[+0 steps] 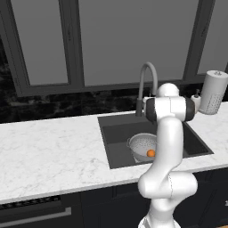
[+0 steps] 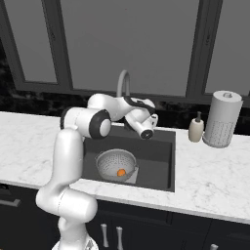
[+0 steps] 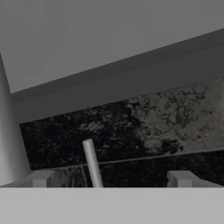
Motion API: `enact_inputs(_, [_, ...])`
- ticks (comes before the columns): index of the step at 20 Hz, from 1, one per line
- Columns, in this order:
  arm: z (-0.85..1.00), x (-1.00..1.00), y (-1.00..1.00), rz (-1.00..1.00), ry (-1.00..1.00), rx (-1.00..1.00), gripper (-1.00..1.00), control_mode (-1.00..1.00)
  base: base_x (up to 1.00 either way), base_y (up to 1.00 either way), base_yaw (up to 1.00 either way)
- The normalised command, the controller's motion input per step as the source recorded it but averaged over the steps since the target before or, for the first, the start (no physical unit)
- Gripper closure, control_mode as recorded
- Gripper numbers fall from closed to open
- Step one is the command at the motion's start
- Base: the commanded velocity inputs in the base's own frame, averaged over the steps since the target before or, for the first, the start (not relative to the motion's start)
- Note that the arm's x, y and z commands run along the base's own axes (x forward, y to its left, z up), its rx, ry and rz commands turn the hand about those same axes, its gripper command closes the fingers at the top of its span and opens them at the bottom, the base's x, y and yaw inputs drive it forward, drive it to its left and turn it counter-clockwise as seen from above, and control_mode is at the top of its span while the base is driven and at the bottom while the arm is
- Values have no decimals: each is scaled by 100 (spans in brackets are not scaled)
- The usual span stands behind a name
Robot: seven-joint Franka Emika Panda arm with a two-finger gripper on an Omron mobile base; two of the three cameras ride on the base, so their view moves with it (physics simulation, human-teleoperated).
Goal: Put the colander in the sink, put the tangerine in the colander, and turn on the sink faucet and pour water over the colander.
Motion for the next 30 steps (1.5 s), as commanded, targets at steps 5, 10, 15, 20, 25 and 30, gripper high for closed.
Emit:
enact_inputs(5, [0, 7, 0, 0, 1, 0, -100, -100, 0, 0, 0])
enact_inputs(10, [0, 3, 0, 0, 0, 0, -100, -100, 0, 0, 0])
enact_inputs(15, [0, 9, 0, 0, 0, 0, -100, -100, 0, 0, 0])
enact_inputs(20, [0, 9, 0, 0, 0, 0, -100, -100, 0, 0, 0])
enact_inputs(25, [0, 8, 0, 0, 0, 0, -100, -100, 0, 0, 0])
enact_inputs(30, [0, 2, -9, 0, 0, 0, -100, -100, 0, 0, 0])
